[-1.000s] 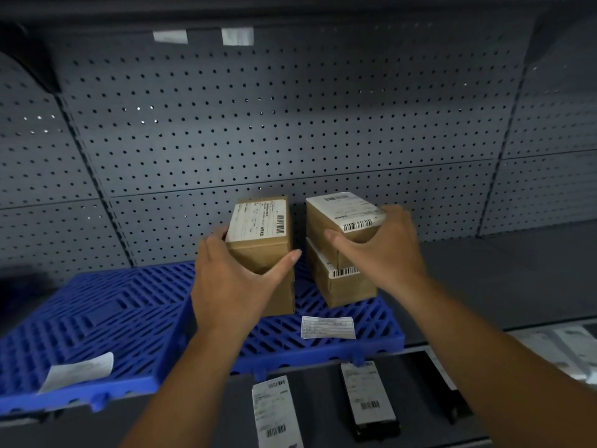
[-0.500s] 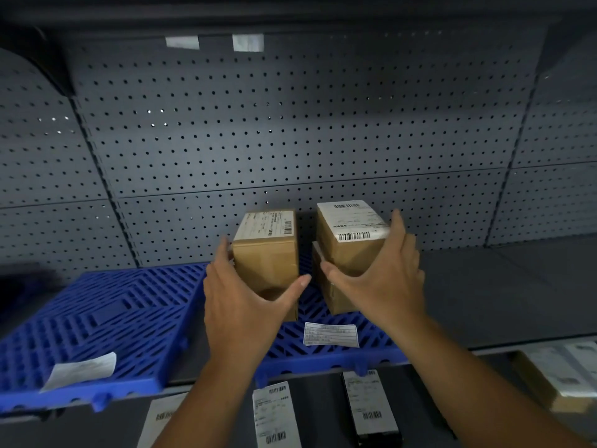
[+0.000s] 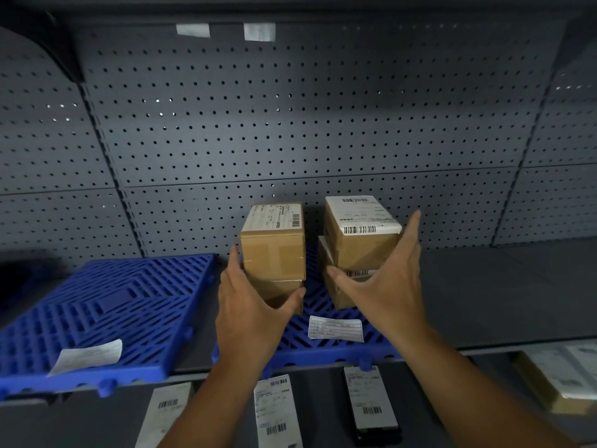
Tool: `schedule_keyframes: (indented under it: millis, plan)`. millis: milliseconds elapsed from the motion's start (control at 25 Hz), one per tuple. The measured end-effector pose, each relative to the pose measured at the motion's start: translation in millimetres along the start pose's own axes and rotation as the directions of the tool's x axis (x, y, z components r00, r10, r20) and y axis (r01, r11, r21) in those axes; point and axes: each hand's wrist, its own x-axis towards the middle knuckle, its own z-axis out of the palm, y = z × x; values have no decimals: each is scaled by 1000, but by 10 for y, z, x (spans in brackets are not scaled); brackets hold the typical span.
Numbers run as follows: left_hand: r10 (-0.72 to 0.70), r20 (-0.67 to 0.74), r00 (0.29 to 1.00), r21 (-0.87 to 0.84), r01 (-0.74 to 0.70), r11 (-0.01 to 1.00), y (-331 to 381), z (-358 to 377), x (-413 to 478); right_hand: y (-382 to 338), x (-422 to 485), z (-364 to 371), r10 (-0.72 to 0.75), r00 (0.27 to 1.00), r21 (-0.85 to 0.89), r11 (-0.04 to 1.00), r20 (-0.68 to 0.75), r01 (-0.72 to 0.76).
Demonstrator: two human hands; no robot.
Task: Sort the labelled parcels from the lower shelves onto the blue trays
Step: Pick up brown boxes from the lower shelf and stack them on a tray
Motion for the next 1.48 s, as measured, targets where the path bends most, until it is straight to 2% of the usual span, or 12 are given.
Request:
schedule_keyframes:
  millis: [280, 640, 880, 1120, 1480]
  plan:
    - [-23, 16, 1000, -7, 23, 1000, -25, 69, 93, 159, 53, 66, 50, 998, 92, 994, 29, -53]
    - [-44, 29, 999, 4, 44, 999, 43, 199, 206, 271, 190, 191, 65, 998, 85, 994, 19, -67]
    - [-26, -89, 996, -132, 14, 991, 212, 164, 219, 252, 221, 279, 30, 999, 115, 993, -32, -26]
    - [-15, -126, 992, -141, -3, 990, 183, 205, 221, 235, 178, 248, -10, 996, 143, 989, -92, 23]
    - [-28, -132, 991, -169, 6, 986, 181, 199, 186, 321, 143, 234, 19, 999, 200, 980, -50, -8]
